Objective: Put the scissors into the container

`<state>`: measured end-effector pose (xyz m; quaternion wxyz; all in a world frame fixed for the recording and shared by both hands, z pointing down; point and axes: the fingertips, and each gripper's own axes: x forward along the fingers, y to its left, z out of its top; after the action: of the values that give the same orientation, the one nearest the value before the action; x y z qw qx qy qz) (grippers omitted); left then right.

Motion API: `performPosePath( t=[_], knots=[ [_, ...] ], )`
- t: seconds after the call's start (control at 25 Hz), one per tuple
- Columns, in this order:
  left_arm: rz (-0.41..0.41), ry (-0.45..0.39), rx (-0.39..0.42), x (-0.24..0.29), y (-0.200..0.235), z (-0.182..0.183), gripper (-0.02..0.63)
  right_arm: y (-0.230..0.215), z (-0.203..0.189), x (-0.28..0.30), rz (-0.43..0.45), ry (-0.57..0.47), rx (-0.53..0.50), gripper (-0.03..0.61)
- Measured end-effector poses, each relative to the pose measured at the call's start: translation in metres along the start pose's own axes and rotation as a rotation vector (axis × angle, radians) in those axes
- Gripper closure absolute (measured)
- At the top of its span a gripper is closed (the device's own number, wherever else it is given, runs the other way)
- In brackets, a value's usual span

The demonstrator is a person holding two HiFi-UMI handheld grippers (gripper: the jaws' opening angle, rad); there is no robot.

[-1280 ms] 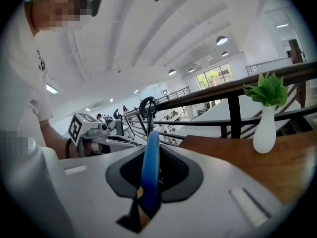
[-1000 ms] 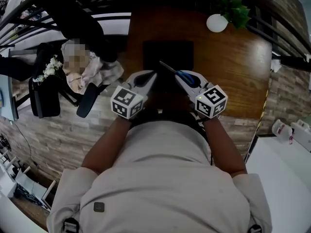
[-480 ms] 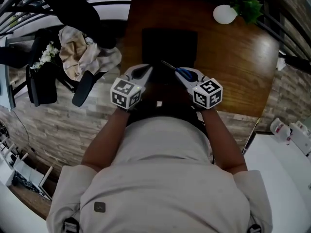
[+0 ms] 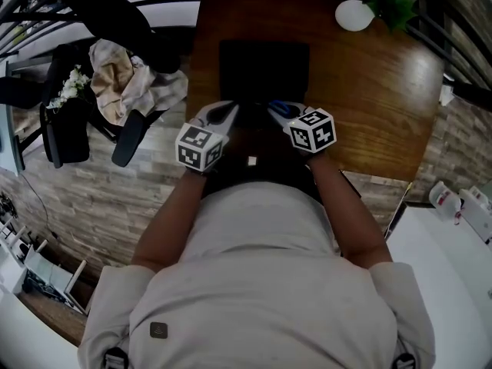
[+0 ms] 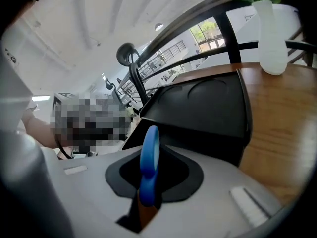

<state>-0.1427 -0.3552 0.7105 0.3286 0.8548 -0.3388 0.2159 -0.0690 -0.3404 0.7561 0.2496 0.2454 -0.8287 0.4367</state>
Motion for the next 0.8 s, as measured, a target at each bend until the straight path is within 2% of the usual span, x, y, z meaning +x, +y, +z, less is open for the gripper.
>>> performPosePath(
  t=[0.2,0.52,0.8],
  knots=[
    [0.005,0.002,-0.005,0.0,0.001,-0.002,0.611,-0.006,-0.009,0.008,-0.043,0.04,-0.003,0.523],
    [0.014,-0.001,-0.009,-0.001,0.001,-0.002,0.611,-0.007,-0.009,0.011,-0.067,0.058,-0.02,0.519],
    [0.02,-0.004,-0.006,-0.003,0.0,0.0,0.611,-0.005,-0.012,0.018,-0.102,0.089,-0.063,0.439]
  ],
)
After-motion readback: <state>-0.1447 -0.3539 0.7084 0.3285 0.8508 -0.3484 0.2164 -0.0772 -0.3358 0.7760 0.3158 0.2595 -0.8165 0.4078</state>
